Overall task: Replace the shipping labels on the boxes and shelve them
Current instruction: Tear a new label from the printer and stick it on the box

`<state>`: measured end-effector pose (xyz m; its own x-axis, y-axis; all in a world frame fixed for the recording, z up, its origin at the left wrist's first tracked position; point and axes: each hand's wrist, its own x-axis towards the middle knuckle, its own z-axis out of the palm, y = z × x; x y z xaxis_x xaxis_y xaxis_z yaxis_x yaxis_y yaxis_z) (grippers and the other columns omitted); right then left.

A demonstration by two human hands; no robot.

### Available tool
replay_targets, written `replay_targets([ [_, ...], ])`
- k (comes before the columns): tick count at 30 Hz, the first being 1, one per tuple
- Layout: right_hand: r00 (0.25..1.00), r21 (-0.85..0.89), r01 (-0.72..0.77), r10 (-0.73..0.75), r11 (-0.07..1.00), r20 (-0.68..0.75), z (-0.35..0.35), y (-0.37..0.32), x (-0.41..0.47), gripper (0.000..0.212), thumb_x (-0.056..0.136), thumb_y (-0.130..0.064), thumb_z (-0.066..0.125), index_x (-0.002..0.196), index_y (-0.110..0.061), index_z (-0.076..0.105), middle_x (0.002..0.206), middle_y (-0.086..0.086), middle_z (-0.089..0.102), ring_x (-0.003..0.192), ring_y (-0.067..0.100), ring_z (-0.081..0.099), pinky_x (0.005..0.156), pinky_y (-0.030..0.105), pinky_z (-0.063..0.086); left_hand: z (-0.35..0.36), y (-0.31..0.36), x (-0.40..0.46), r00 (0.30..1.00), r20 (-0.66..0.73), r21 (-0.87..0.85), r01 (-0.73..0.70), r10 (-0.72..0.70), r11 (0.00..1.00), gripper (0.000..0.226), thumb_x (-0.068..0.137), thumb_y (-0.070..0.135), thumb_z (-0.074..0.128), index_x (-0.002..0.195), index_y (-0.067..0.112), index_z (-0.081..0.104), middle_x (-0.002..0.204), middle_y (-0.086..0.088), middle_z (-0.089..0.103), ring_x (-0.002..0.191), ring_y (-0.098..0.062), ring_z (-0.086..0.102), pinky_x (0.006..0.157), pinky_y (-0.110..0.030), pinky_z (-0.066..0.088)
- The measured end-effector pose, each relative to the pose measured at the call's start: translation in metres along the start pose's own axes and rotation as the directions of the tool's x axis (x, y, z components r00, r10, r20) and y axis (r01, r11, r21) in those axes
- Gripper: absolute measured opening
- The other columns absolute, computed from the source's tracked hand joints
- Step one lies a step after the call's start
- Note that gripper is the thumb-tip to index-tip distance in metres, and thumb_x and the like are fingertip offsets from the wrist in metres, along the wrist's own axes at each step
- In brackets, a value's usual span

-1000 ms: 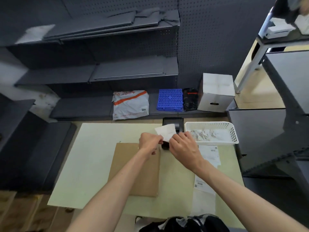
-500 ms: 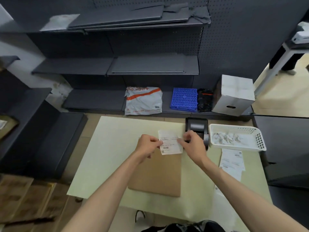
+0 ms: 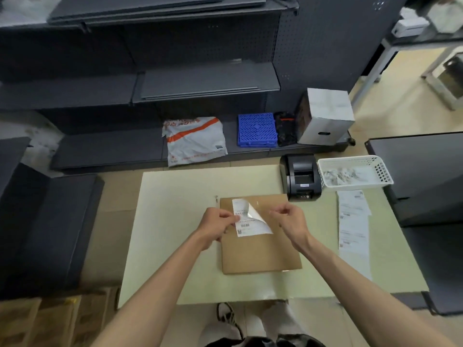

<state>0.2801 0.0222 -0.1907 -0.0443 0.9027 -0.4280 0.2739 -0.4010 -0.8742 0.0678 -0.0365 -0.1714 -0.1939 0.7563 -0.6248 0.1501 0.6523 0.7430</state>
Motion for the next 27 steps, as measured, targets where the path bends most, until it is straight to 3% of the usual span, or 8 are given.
replay_targets([
  [7, 0.999, 0.002, -0.005, 0.005, 1.0, 0.038, -0.001, 0.013, -0.017, 0.015, 0.085, -0.001, 0.061, 0.082, -0.016, 0.067, 0.079, -0.004, 0.063, 0.067, 0.005, 0.051, 0.067, 0.02, 0.041, 0.008, -0.011, 0.008, 0.999, 0.026, 0.02, 0.046, -0.046, 0.999, 0.012, 0.089, 0.022, 0.076, 0.088, 0.011, 0.077, 0.073, 0.005, 0.069, 0.057, -0.014, 0.045, 0.041, -0.021, 0.032],
  [11, 0.984, -0.019, 0.018, -0.015, 1.0, 0.178, -0.005, 0.019, -0.022, 0.018, 0.078, -0.002, 0.075, 0.087, -0.012, 0.063, 0.079, -0.003, 0.059, 0.067, 0.008, 0.049, 0.061, 0.018, 0.04, 0.017, -0.012, 0.01, 0.998, 0.02, 0.046, 0.06, -0.061, 0.997, 0.012, 0.089, 0.022, 0.076, 0.089, 0.01, 0.077, 0.077, 0.002, 0.069, 0.056, -0.014, 0.045, 0.04, -0.021, 0.032],
  [17, 0.996, 0.006, 0.039, -0.039, 0.999, 0.086, -0.014, 0.03, 0.0, 0.019, 0.083, -0.01, 0.075, 0.07, -0.017, 0.063, 0.066, -0.006, 0.057, 0.065, 0.011, 0.049, 0.065, 0.03, 0.04, 0.031, -0.011, 0.015, 0.996, -0.002, 0.042, 0.093, -0.093, 0.995, 0.013, 0.09, 0.021, 0.075, 0.091, 0.008, 0.077, 0.084, -0.003, 0.074, 0.054, -0.013, 0.043, 0.04, -0.021, 0.033],
  [22, 0.997, -0.055, -0.001, 0.006, 0.999, 0.083, -0.016, 0.039, 0.007, 0.024, 0.087, -0.018, 0.071, 0.064, -0.019, 0.065, 0.066, -0.004, 0.06, 0.066, 0.011, 0.052, 0.066, 0.029, 0.043, 0.045, -0.027, 0.02, 0.987, -0.079, -0.034, 0.139, -0.141, 0.99, 0.012, 0.089, 0.02, 0.076, 0.09, 0.009, 0.078, 0.078, -0.01, 0.069, 0.061, -0.022, 0.04, 0.039, -0.022, 0.031],
  [27, 0.996, -0.149, -0.074, 0.08, 0.986, 0.04, -0.01, 0.053, 0.008, 0.019, 0.083, -0.016, 0.073, 0.065, -0.013, 0.069, 0.069, -0.004, 0.067, 0.066, 0.008, 0.057, 0.069, 0.025, 0.046, 0.058, -0.041, 0.023, 0.963, -0.198, -0.025, 0.18, -0.181, 0.983, 0.019, 0.086, 0.024, 0.079, 0.092, 0.006, 0.078, 0.074, -0.001, 0.067, 0.047, -0.019, 0.044, 0.041, -0.023, 0.036],
])
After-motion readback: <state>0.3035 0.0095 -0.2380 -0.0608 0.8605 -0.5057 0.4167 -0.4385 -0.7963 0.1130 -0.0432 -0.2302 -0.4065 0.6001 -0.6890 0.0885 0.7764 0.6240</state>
